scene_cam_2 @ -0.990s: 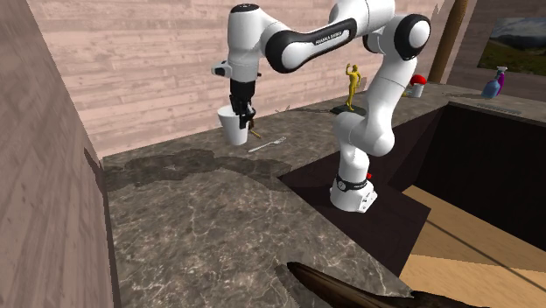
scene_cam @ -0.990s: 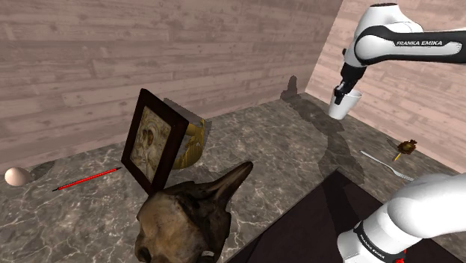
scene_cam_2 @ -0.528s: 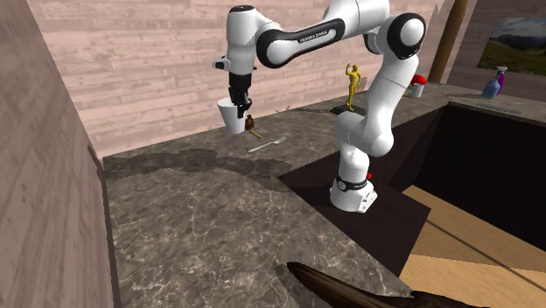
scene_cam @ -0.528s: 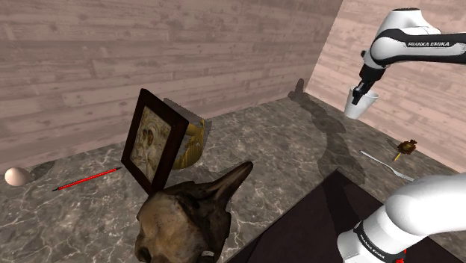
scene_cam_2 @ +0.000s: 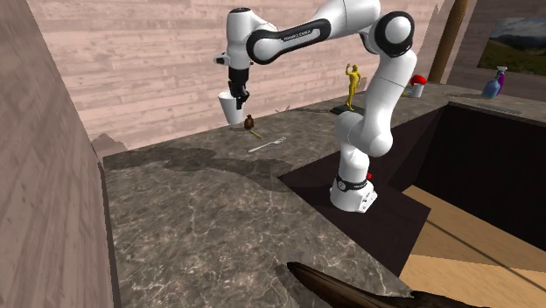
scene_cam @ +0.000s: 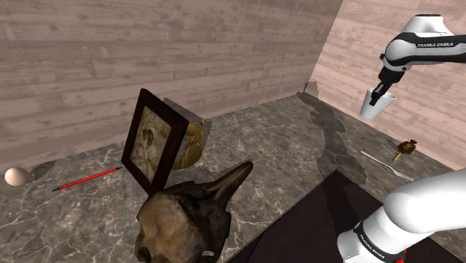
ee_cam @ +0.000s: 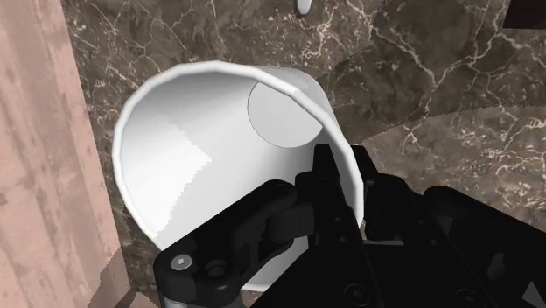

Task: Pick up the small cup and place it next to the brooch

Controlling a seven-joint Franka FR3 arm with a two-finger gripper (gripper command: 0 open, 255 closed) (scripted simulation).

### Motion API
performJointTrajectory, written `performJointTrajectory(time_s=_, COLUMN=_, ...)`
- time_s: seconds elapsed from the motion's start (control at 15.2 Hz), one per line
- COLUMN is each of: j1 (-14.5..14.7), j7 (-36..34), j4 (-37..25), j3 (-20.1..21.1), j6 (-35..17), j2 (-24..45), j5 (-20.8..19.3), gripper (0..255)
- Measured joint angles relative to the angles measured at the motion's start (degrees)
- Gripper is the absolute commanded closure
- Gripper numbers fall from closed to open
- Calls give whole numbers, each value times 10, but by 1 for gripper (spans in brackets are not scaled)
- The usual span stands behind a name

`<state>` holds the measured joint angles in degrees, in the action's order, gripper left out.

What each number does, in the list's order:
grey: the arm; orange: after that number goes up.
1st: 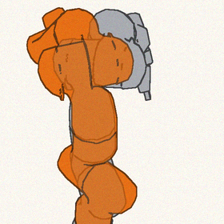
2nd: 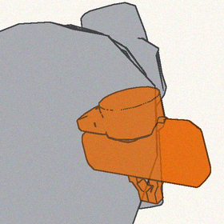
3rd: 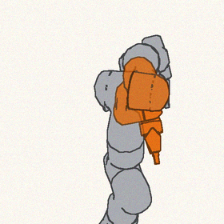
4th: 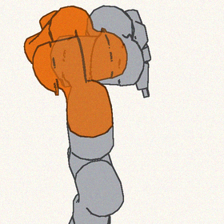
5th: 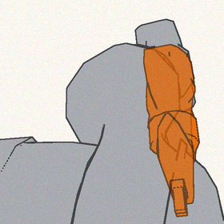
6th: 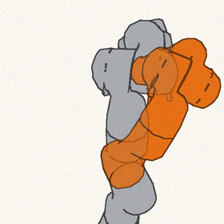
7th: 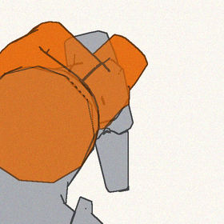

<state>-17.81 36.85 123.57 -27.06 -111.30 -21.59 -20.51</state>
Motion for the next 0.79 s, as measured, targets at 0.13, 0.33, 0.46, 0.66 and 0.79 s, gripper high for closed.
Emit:
performJointTrajectory(time_s=0.13, j1=-4, j7=31, j4=-23, j3=-24, j6=-5, j2=20, j5=6, gripper=255)
performJointTrajectory(time_s=0.33, j1=-11, j7=84, j4=-53, j3=-64, j6=-19, j2=54, j5=20, gripper=255)
performJointTrajectory(time_s=0.46, j1=-15, j7=120, j4=-80, j3=-90, j6=-22, j2=79, j5=34, gripper=255)
performJointTrajectory(time_s=0.66, j1=-22, j7=179, j4=-120, j3=-130, j6=-32, j2=125, j5=66, gripper=255)
performJointTrajectory(time_s=0.79, j1=-29, j7=220, j4=-147, j3=-155, j6=-39, j2=159, j5=95, gripper=255)
